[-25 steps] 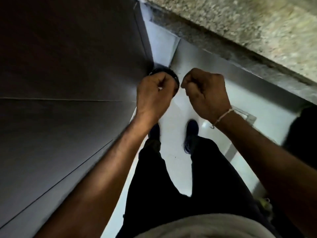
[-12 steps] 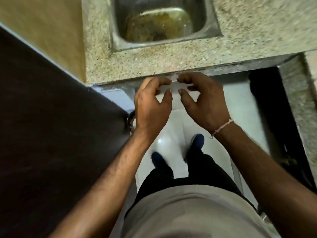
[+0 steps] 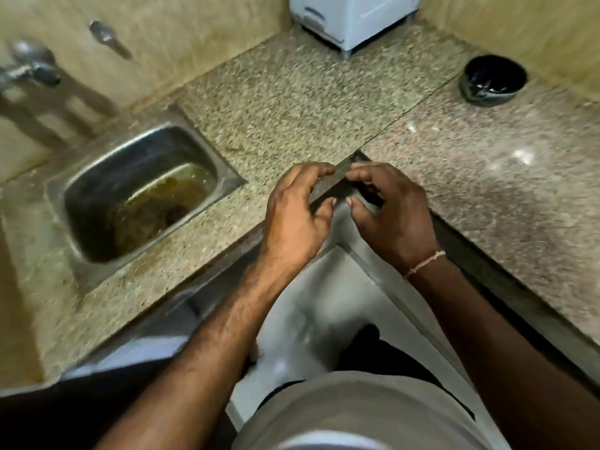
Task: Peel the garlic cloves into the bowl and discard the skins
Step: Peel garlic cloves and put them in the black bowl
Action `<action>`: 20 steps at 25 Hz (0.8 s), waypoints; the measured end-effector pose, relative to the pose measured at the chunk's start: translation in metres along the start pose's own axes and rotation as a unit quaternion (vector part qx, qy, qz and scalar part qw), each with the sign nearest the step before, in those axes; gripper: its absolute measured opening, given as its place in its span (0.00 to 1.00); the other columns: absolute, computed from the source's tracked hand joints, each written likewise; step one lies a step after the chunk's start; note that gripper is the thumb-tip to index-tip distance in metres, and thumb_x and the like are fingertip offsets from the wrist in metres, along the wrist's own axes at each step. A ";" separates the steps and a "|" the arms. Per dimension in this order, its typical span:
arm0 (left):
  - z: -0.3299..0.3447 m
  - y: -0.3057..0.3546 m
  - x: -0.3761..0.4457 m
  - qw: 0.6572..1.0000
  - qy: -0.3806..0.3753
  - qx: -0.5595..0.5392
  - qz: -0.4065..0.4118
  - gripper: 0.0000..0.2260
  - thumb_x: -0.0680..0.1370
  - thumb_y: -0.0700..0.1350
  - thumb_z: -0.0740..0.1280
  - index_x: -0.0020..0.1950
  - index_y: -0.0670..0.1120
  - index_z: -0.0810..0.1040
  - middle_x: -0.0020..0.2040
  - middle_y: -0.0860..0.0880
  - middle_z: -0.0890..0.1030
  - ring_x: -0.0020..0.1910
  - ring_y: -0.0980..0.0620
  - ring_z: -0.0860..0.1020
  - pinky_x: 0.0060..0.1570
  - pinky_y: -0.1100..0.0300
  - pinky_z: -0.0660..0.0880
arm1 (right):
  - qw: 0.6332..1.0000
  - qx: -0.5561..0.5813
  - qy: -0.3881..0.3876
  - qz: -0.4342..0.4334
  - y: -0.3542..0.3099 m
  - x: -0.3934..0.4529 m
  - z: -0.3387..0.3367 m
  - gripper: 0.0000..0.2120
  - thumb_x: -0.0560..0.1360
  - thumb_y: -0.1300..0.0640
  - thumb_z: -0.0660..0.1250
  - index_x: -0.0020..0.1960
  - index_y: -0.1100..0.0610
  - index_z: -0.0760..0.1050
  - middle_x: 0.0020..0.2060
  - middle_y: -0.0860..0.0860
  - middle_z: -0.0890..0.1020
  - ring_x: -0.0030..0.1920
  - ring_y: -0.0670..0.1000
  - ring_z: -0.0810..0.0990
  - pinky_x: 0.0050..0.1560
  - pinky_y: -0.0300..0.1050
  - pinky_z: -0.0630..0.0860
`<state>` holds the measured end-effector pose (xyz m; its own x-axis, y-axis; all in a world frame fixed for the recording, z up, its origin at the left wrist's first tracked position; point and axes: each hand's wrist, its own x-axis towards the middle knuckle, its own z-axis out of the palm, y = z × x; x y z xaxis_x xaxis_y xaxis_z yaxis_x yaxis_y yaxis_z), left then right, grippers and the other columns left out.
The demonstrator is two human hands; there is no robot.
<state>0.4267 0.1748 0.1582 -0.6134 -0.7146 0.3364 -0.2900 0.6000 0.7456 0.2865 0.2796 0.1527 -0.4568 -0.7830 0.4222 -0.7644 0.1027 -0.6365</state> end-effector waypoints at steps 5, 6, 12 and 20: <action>0.088 0.044 0.073 0.997 -0.061 -0.009 0.049 0.21 0.75 0.39 0.76 0.67 0.47 0.79 0.62 0.53 0.81 0.62 0.52 0.79 0.62 0.50 0.78 | 0.997 -0.029 0.065 0.036 0.077 0.032 -0.066 0.16 0.72 0.64 0.73 0.59 0.59 0.81 0.60 0.54 0.83 0.62 0.56 0.81 0.62 0.55 0.78; 0.105 0.053 0.086 0.995 -0.075 -0.008 0.059 0.22 0.75 0.39 0.76 0.68 0.48 0.79 0.62 0.53 0.81 0.62 0.52 0.79 0.62 0.50 0.78 | 0.996 -0.023 0.078 0.033 0.092 0.036 -0.078 0.16 0.71 0.66 0.73 0.58 0.59 0.81 0.59 0.54 0.83 0.61 0.57 0.81 0.61 0.57 0.78; 0.187 0.068 0.154 0.982 -0.168 0.013 0.084 0.24 0.74 0.38 0.75 0.70 0.45 0.77 0.64 0.50 0.81 0.64 0.49 0.78 0.63 0.46 0.77 | 0.987 -0.058 0.114 0.093 0.170 0.063 -0.111 0.17 0.70 0.68 0.74 0.59 0.61 0.82 0.58 0.55 0.83 0.59 0.58 0.81 0.58 0.60 0.79; 0.286 0.022 0.269 0.969 -0.219 0.067 0.087 0.17 0.80 0.41 0.71 0.69 0.45 0.77 0.61 0.49 0.79 0.60 0.53 0.73 0.60 0.59 0.71 | 0.969 -0.082 0.119 0.200 0.263 0.121 -0.097 0.14 0.75 0.61 0.72 0.60 0.54 0.80 0.59 0.50 0.83 0.57 0.52 0.81 0.56 0.54 0.80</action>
<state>0.0453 0.0990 0.1006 -0.9065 -0.3944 0.1510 -0.2293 0.7599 0.6083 -0.0137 0.2709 0.0991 -0.8088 -0.4991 0.3111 -0.5571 0.4805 -0.6774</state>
